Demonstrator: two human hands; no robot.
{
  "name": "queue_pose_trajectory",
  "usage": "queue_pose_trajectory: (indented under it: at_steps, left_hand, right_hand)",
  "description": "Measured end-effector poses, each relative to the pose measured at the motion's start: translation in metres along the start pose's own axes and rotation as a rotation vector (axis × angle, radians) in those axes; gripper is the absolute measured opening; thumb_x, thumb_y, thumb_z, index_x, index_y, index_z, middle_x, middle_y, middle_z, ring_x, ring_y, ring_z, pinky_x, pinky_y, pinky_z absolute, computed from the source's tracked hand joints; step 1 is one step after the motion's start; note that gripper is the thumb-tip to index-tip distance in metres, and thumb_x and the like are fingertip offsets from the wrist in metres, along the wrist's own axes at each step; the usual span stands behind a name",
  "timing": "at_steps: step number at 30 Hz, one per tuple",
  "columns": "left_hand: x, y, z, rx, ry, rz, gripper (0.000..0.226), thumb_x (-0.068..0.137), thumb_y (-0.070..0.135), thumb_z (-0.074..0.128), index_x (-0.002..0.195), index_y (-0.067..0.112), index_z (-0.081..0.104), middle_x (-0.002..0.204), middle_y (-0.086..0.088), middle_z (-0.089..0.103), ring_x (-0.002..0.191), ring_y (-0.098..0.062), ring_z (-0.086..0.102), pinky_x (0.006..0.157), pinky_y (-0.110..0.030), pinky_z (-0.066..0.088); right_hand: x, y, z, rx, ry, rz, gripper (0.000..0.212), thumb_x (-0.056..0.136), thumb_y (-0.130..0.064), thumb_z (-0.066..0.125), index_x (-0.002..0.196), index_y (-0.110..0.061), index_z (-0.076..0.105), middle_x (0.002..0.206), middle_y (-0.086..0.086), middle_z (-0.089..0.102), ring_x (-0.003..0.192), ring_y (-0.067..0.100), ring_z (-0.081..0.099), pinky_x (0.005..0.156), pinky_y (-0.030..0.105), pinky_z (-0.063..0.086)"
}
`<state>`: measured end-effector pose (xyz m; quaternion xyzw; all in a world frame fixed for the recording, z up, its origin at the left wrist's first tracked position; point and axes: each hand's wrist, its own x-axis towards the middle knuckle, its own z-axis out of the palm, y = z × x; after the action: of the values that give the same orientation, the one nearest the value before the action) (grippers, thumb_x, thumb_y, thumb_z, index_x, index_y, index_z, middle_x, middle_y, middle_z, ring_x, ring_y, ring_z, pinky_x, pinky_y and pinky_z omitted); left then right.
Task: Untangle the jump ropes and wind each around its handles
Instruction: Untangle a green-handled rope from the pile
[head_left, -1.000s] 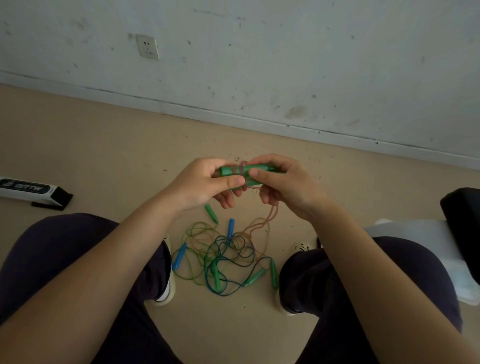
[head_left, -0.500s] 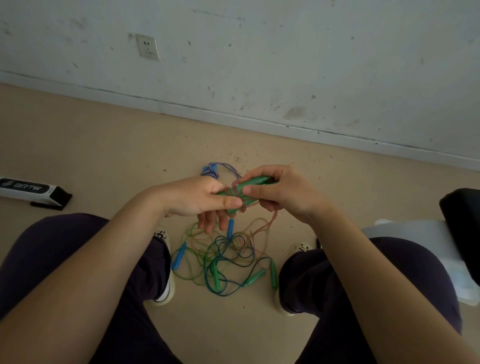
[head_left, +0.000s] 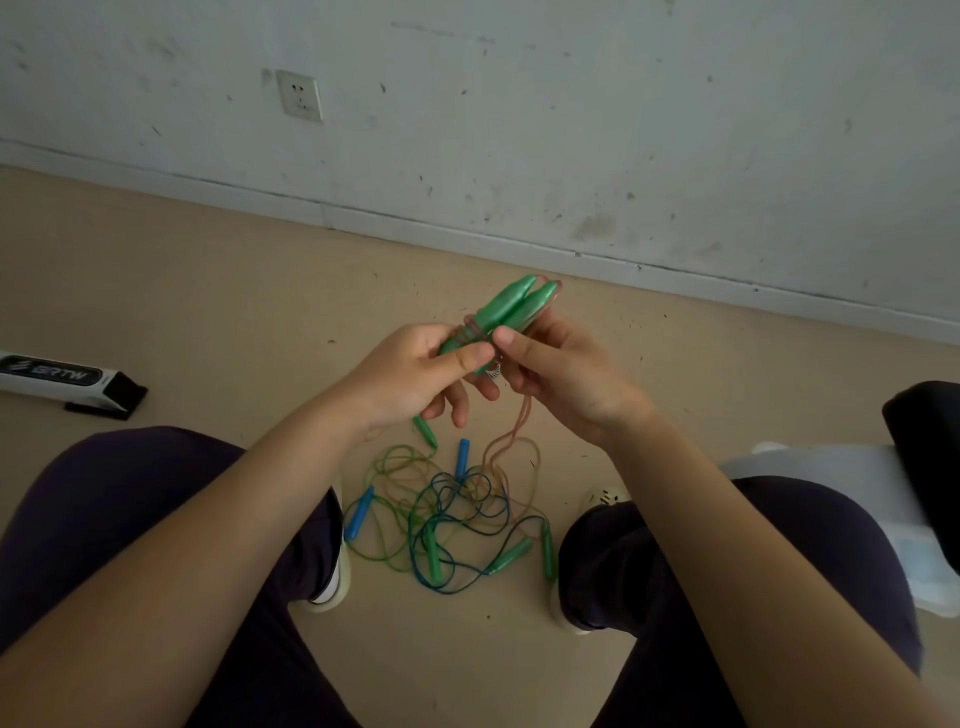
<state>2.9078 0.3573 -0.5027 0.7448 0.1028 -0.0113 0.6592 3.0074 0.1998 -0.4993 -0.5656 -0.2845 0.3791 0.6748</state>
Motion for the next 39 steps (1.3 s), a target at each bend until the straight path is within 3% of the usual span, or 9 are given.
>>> queue_pose_trajectory:
  at_steps: [3, 6, 12, 20, 26, 30, 32, 36, 39]
  left_hand:
    - [0.000, 0.002, 0.000, -0.018, 0.020, 0.001, 0.019, 0.099, 0.027, 0.055, 0.103, 0.011, 0.064, 0.084, -0.008, 0.075, 0.049, -0.016, 0.059, 0.040, -0.020, 0.034]
    - [-0.001, 0.004, -0.001, -0.047, 0.028, 0.013, 0.032, 0.091, 0.042, 0.055, 0.100, 0.012, 0.063, 0.074, -0.003, 0.069, 0.045, -0.013, 0.053, 0.039, -0.019, 0.033]
    - [-0.003, 0.006, 0.003, -0.113, 0.094, 0.037, 0.054, 0.083, 0.047, 0.057, 0.105, -0.002, 0.061, 0.062, 0.003, 0.057, 0.041, -0.009, 0.040, 0.041, -0.017, 0.031]
    - [-0.002, 0.005, -0.001, -0.019, 0.108, -0.006, 0.027, 0.097, 0.037, 0.055, 0.094, 0.011, 0.062, 0.063, 0.001, 0.062, 0.042, -0.010, 0.043, 0.042, -0.020, 0.033]
    - [-0.001, 0.006, 0.000, -0.001, 0.172, 0.043, 0.025, 0.099, 0.033, 0.054, 0.092, 0.010, 0.061, 0.060, 0.002, 0.056, 0.039, -0.008, 0.040, 0.039, -0.017, 0.031]
    - [0.002, 0.003, -0.004, 0.077, 0.263, 0.007, 0.025, 0.099, 0.032, 0.056, 0.086, 0.011, 0.059, 0.060, 0.000, 0.055, 0.038, -0.008, 0.043, 0.038, -0.018, 0.032]
    - [0.003, 0.003, -0.011, 0.110, 0.317, -0.015, 0.028, 0.099, 0.034, 0.057, 0.086, 0.010, 0.062, 0.060, 0.000, 0.056, 0.038, -0.008, 0.044, 0.038, -0.018, 0.034]
    - [0.002, 0.001, -0.013, 0.249, 0.306, -0.045, 0.030, 0.097, 0.037, 0.060, 0.076, 0.015, 0.062, 0.055, 0.003, 0.058, 0.040, -0.010, 0.048, 0.041, -0.021, 0.039]
    - [0.003, -0.001, -0.013, 0.364, 0.192, -0.106, 0.031, 0.096, 0.038, 0.060, 0.083, 0.011, 0.066, 0.053, 0.000, 0.058, 0.041, -0.014, 0.048, 0.043, -0.024, 0.038]
  right_hand:
    - [0.001, 0.002, -0.002, -0.025, -0.015, -0.034, 0.018, 0.097, -0.008, 0.053, 0.112, -0.009, 0.063, 0.078, -0.003, 0.059, 0.061, 0.011, 0.042, 0.055, 0.023, 0.030]
    - [0.001, 0.000, -0.005, -0.033, 0.001, -0.043, 0.025, 0.096, -0.008, 0.053, 0.118, 0.001, 0.058, 0.087, 0.005, 0.059, 0.060, 0.010, 0.045, 0.053, 0.019, 0.034]
    - [0.001, 0.002, 0.000, -0.118, 0.050, -0.013, 0.022, 0.102, -0.014, 0.047, 0.103, -0.001, 0.065, 0.083, 0.003, 0.061, 0.059, 0.010, 0.045, 0.054, 0.018, 0.036]
    - [0.002, 0.005, 0.003, -0.205, 0.156, 0.019, 0.028, 0.098, -0.018, 0.056, 0.100, 0.007, 0.067, 0.069, 0.005, 0.049, 0.053, 0.008, 0.037, 0.050, 0.020, 0.030]
    - [0.000, 0.005, 0.015, -0.367, 0.212, -0.033, 0.030, 0.100, -0.028, 0.052, 0.088, -0.008, 0.071, 0.059, 0.000, 0.040, 0.049, 0.008, 0.033, 0.046, 0.018, 0.031]
    - [0.001, 0.004, 0.019, -0.562, 0.217, 0.004, 0.021, 0.101, -0.023, 0.052, 0.105, -0.014, 0.071, 0.056, -0.014, 0.049, 0.045, -0.001, 0.041, 0.050, 0.013, 0.034]
    - [0.000, 0.003, 0.015, -0.661, 0.206, 0.019, 0.014, 0.099, -0.024, 0.057, 0.103, -0.020, 0.070, 0.060, -0.010, 0.049, 0.045, -0.001, 0.041, 0.048, 0.010, 0.031]
    - [-0.002, 0.000, 0.007, -0.729, 0.156, 0.004, 0.018, 0.097, -0.026, 0.059, 0.086, -0.015, 0.068, 0.055, -0.012, 0.041, 0.045, 0.002, 0.034, 0.048, 0.016, 0.030]
    - [-0.002, -0.001, 0.003, -0.714, 0.132, -0.050, 0.019, 0.097, -0.023, 0.058, 0.082, -0.014, 0.064, 0.061, -0.005, 0.046, 0.053, 0.006, 0.037, 0.054, 0.026, 0.035]
